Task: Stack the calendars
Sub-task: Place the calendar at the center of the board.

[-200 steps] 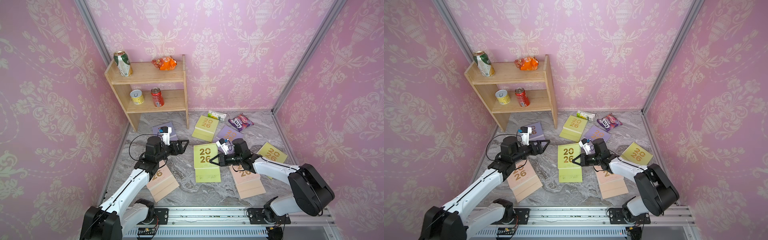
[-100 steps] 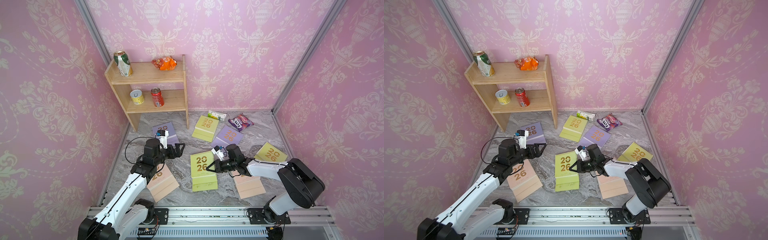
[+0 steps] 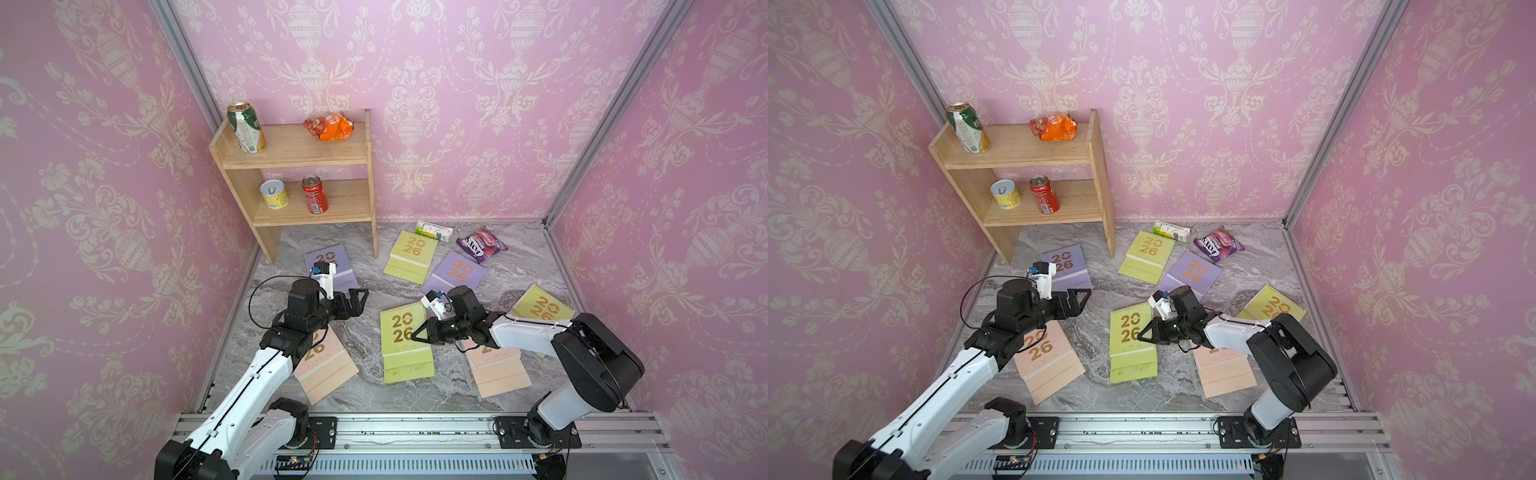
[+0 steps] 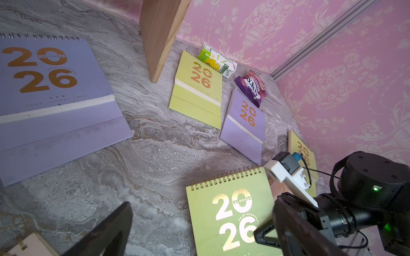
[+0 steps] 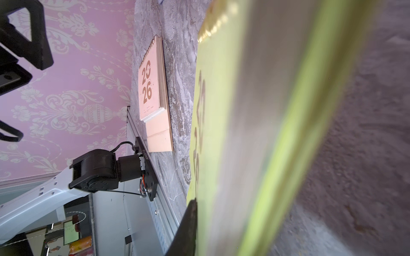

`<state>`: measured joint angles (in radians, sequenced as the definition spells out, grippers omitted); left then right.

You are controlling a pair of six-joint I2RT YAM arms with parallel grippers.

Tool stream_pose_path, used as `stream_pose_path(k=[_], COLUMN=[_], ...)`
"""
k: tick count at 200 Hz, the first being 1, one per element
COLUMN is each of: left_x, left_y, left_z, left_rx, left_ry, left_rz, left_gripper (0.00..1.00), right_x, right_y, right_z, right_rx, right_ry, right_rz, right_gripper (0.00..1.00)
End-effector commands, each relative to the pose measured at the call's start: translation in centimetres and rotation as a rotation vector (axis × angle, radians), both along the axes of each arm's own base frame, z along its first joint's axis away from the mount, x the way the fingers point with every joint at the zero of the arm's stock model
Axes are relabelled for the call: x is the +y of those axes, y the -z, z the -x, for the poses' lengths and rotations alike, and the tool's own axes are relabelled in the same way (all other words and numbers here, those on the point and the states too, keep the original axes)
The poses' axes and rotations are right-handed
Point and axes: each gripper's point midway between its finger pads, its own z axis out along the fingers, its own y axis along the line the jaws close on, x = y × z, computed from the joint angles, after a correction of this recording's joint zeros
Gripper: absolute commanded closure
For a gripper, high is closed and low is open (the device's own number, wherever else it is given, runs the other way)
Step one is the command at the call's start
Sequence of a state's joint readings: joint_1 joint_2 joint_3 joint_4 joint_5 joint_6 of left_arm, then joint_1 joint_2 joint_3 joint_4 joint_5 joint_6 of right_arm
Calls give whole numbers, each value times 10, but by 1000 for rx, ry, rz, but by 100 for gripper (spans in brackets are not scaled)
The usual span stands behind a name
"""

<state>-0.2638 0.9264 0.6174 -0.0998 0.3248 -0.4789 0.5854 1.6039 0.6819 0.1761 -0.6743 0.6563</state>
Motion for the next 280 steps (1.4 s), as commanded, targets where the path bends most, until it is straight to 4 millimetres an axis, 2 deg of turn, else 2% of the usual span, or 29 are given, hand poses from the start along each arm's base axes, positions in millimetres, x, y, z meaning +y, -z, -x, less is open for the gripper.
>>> stream_pose_path(k=[1,51,136,145,161,181,201,241,255,280], left_x=[8,8,12,13,15,28,43,72,84,101], left_y=[-8,-8,-4,-4,-4,-3,1,20,29,49], left_z=[-2,-2,-2,-2,-2,-1,1,13,19,28], left_rx=[-28,-26,-13,-9,-2,14,51,150,198,293], left_ry=[-23,-23,-40,-46,-53,-98,-152,-281,-340,-446], left_rz=[-35,-38,-64,-69,-72,-76,-65,-62,-62,-35], left_gripper=[1,1,1,1,1,1,1,1,1,1], right_x=[-20,-22,-40,-41,-46,-52,-57,-61,-54,-26], right_y=[37,40,45,45,44,41,35,6,-5,-19], right_z=[-2,-9,-14,-14,-14,-16,-18,-29,-33,-36], right_rx=[10,12,-7,-7,-12,-25,-48,-158,-197,-250], right_ry=[48,71,109,111,122,138,146,136,115,57], right_rz=[169,209,329,340,367,394,422,471,480,461], right_gripper=[79,69,52,43,39,32,19,3,0,0])
